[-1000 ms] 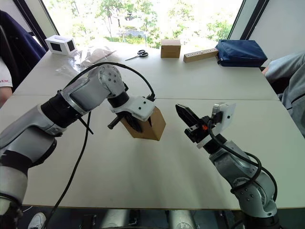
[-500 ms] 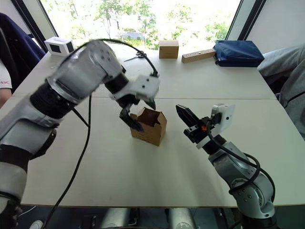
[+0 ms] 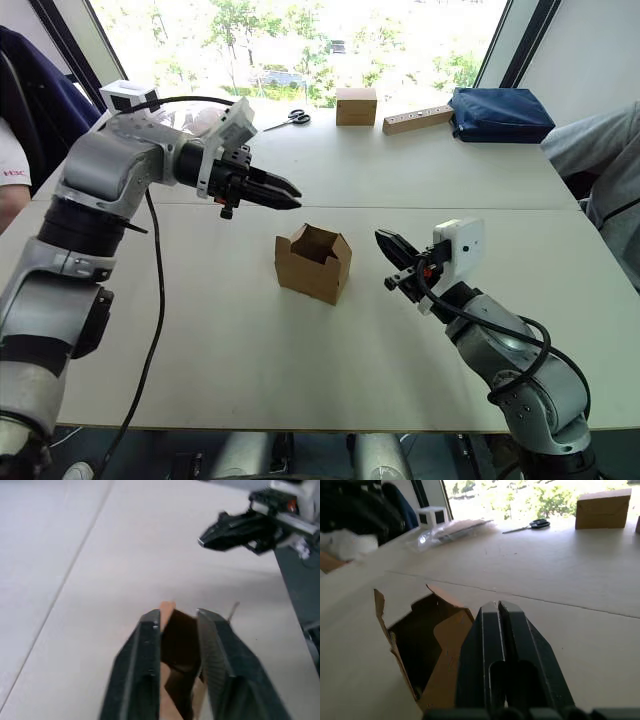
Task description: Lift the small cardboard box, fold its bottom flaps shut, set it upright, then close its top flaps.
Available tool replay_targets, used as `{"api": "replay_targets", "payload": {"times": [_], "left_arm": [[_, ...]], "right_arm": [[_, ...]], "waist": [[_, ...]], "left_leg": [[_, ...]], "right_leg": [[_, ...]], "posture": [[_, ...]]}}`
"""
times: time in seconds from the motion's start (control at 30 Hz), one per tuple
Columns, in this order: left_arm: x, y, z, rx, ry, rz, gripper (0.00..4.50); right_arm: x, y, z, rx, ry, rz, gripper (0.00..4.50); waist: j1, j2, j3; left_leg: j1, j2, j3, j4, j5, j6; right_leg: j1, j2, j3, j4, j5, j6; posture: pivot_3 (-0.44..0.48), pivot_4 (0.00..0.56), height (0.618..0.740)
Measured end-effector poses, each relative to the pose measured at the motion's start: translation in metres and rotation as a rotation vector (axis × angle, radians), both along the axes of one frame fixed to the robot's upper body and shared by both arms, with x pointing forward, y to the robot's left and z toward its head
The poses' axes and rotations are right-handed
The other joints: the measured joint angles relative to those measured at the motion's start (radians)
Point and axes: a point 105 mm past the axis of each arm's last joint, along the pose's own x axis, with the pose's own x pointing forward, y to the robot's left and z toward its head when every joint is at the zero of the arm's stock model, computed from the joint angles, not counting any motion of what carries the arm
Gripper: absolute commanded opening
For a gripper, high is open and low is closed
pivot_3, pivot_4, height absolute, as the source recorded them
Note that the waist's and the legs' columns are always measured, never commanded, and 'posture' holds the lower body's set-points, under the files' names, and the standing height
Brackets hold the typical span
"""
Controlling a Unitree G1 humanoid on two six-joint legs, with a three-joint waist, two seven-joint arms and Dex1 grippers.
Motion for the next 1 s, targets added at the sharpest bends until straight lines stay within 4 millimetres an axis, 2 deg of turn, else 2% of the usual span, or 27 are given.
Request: {"api": "replay_targets", "payload": {"times": [0.13,0.37,0.47,0.63,0.87,1.0], "left_arm": [[0.019,0.019,-0.049,-0.122,0.089,0.22,0.03],[0.027,0.035,-0.084,-0.095,0.059,0.383,0.03],[0.019,0.037,-0.107,-0.065,0.088,0.386,0.03],[-0.005,0.027,-0.149,0.037,0.143,0.31,0.03],[-0.014,0.027,-0.149,0.085,0.148,0.276,0.03],[-0.026,0.028,-0.151,0.107,0.178,0.231,0.03]], "right_arm": [[0.012,-0.013,-0.037,-0.229,0.093,-0.086,0.0],[0.008,0.008,-0.048,-0.259,0.126,-0.003,0.0],[0.005,0.018,-0.054,-0.256,0.149,0.037,0.0],[0.004,0.042,-0.058,-0.268,0.17,0.153,0.0],[0.005,0.043,-0.066,-0.284,0.218,0.185,0.0],[0.002,0.039,-0.069,-0.292,0.247,0.2,0.0]], "waist": [[0.002,0.0,0.0],[0.003,0.0,0.0],[0.003,-0.001,0.0],[0.002,-0.001,0.0],[0.003,-0.001,0.0],[0.001,-0.001,0.0]], "left_leg": [[0.0,0.0,0.0,0.0,0.0,0.0],[0.004,0.0,0.0,0.0,0.0,0.0],[0.005,0.0,0.001,0.0,0.0,0.0],[0.006,0.0,0.001,0.0,0.0,0.0],[0.006,0.0,0.001,0.0,0.0,0.0],[0.006,0.001,0.001,0.0,0.0,0.0]], "right_leg": [[0.0,0.001,0.0,0.001,0.0,0.0],[0.004,0.0,0.0,0.001,0.0,0.0],[0.004,0.0,0.0,0.0,0.0,0.0],[0.005,0.0,0.0,0.001,0.0,-0.001],[0.005,0.0,0.0,0.001,0.0,-0.002],[0.005,0.0,0.0,0.001,0.0,-0.002]], "posture": [[0.0,0.15,0.74],[0.0,0.15,0.74],[0.0,0.15,0.74],[0.0,0.15,0.74],[0.0,0.15,0.74],[0.0,0.15,0.74]]}}
